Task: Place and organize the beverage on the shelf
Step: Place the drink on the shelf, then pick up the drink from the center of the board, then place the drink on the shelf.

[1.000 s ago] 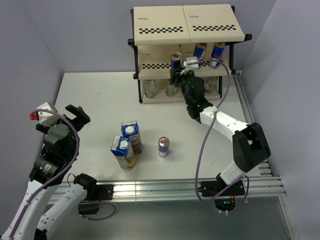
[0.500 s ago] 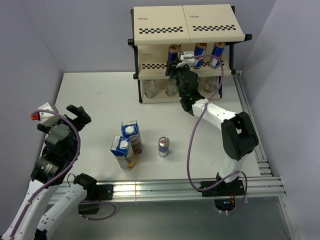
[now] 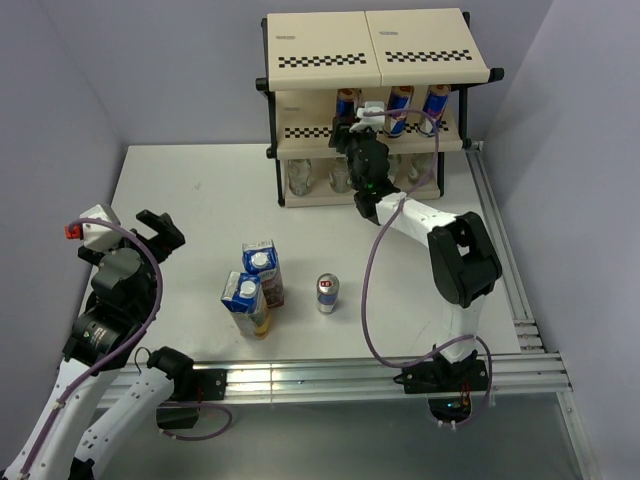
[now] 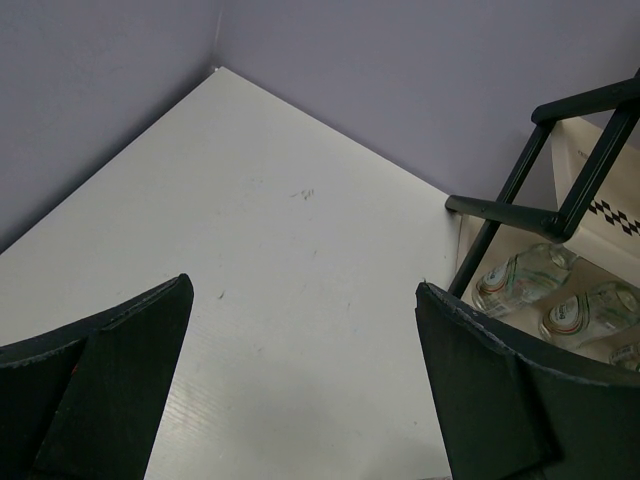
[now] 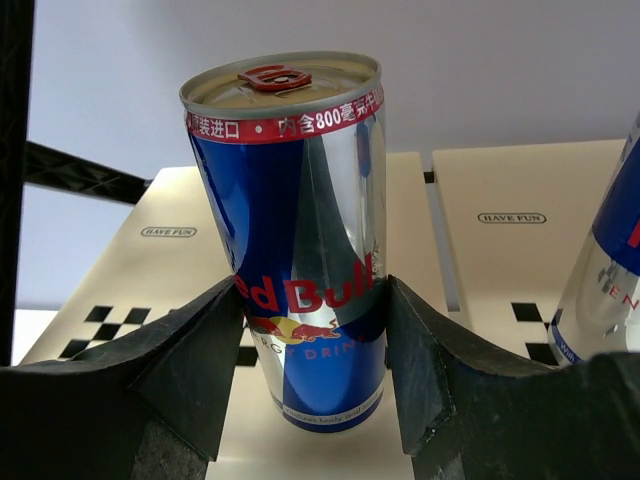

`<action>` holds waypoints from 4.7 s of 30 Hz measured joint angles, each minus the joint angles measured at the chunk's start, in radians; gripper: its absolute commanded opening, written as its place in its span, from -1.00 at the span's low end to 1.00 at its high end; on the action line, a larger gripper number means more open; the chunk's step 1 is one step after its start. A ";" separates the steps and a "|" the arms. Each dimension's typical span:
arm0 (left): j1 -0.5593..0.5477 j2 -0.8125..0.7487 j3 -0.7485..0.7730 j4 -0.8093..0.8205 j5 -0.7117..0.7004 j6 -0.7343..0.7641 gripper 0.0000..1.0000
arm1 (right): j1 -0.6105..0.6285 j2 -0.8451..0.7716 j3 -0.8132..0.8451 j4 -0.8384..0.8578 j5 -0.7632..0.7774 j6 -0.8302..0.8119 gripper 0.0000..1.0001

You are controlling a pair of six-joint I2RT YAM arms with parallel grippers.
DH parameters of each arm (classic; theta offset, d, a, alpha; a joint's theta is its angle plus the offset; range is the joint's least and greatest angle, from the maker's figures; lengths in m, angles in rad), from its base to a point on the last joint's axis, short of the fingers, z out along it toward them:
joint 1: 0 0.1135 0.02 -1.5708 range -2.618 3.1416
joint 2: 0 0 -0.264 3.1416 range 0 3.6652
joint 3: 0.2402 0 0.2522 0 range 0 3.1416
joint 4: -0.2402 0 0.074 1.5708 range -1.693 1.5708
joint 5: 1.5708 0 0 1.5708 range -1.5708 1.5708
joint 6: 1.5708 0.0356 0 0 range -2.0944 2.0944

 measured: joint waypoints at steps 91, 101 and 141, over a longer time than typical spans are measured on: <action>0.000 0.350 0.312 -0.076 0.552 0.123 0.99 | 0.435 -0.837 -0.671 -0.907 -0.418 0.034 0.82; 0.000 0.354 0.298 -0.082 0.552 0.130 0.99 | 0.451 -0.768 -0.681 -0.891 -0.391 0.023 0.17; -0.556 0.645 0.028 0.800 0.679 0.369 0.99 | 0.166 -0.758 0.135 -1.727 -0.054 0.237 -1.00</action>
